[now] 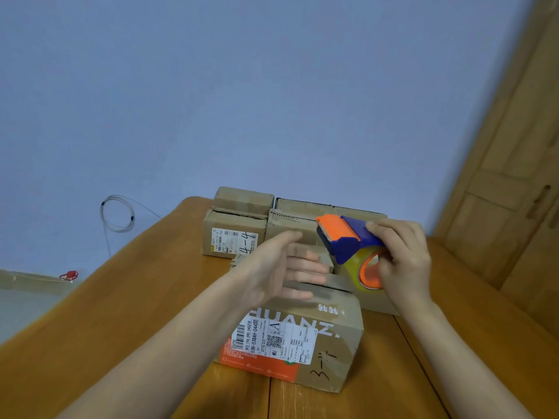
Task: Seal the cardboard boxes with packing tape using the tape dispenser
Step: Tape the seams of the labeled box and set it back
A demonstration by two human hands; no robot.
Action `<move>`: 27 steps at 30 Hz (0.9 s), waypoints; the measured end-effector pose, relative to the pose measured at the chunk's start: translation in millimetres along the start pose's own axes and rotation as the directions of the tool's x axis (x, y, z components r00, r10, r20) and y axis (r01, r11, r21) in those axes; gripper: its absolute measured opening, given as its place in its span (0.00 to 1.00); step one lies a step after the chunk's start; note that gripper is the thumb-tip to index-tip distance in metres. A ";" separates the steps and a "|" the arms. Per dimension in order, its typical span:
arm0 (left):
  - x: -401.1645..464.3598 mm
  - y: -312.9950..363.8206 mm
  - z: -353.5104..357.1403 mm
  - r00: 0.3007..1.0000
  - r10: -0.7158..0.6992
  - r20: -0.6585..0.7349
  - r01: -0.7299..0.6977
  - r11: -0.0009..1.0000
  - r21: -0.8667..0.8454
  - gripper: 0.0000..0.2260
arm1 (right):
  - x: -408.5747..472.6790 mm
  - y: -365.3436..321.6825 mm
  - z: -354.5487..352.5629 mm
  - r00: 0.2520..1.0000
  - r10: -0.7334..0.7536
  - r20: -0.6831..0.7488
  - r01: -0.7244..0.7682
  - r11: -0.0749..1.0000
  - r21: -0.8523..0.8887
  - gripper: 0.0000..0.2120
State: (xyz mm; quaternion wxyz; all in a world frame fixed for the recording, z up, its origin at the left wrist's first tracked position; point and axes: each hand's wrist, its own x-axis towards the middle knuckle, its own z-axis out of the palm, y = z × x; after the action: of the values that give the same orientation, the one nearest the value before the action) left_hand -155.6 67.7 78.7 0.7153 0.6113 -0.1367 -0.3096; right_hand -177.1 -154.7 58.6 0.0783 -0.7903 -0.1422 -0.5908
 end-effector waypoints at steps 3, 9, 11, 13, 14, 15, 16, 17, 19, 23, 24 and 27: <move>1.6 3.2 2.8 0.996 0.071 -0.055 -0.062 0.987 0.150 0.22 | 1.1 -2.1 0.1 1.000 -0.019 -0.012 0.019 1.000 -0.003 0.17; 1.9 5.1 3.7 0.987 0.146 -0.063 -0.131 0.972 0.196 0.10 | 0.1 -1.1 -1.6 0.999 -0.033 -0.033 0.033 0.999 -0.002 0.17; 1.1 4.3 5.2 0.988 0.138 -0.070 -0.124 0.977 0.175 0.10 | -2.3 0.8 -1.7 0.998 -0.029 -0.048 0.029 1.000 0.008 0.17; -0.1 1.8 7.1 0.987 0.141 -0.080 -0.128 0.980 0.156 0.11 | -5.4 3.7 -1.1 0.998 -0.017 -0.063 0.018 1.000 0.019 0.18; -0.7 0.1 8.4 0.984 0.152 -0.089 -0.137 0.978 0.155 0.11 | -7.1 5.0 -0.6 0.998 -0.014 -0.068 0.016 1.000 0.025 0.18; -1.4 -1.7 9.8 0.981 0.166 -0.104 -0.149 0.977 0.155 0.11 | -8.6 5.7 0.1 0.998 -0.015 -0.069 0.017 0.999 0.030 0.18; -1.8 -3.7 11.0 0.976 0.180 -0.123 -0.160 0.975 0.155 0.11 | -9.7 5.8 0.7 0.998 -0.014 -0.067 0.017 0.999 0.036 0.18; -2.4 -5.4 12.4 0.971 0.192 -0.145 -0.170 0.973 0.154 0.11 | -11.0 5.4 1.1 0.998 -0.013 -0.064 0.015 0.999 0.039 0.18; -3.0 -8.3 15.4 0.959 0.216 -0.184 -0.186 0.969 0.165 0.10 | -13.7 4.4 2.1 0.999 0.000 -0.055 0.002 0.999 0.033 0.17; -2.6 -11.8 18.4 0.946 0.231 -0.226 -0.193 0.965 0.180 0.10 | -19.6 6.5 5.0 0.999 0.030 -0.037 -0.030 0.999 0.016 0.17; -1.9 -12.0 18.2 0.947 0.228 -0.227 -0.187 0.964 0.187 0.10 | -21.1 7.4 5.6 0.999 0.030 -0.037 -0.030 0.999 0.014 0.17; 0.2 -11.4 16.6 0.953 0.210 -0.219 -0.164 0.964 0.209 0.11 | -26.0 9.8 6.6 0.999 0.027 -0.021 -0.027 1.000 0.015 0.19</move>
State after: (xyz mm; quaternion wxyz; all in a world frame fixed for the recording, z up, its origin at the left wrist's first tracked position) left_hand -168.1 53.7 71.2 0.6918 0.6932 -0.1356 -0.1499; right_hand -174.7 -165.4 32.3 0.0937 -0.7854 -0.1350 -0.5968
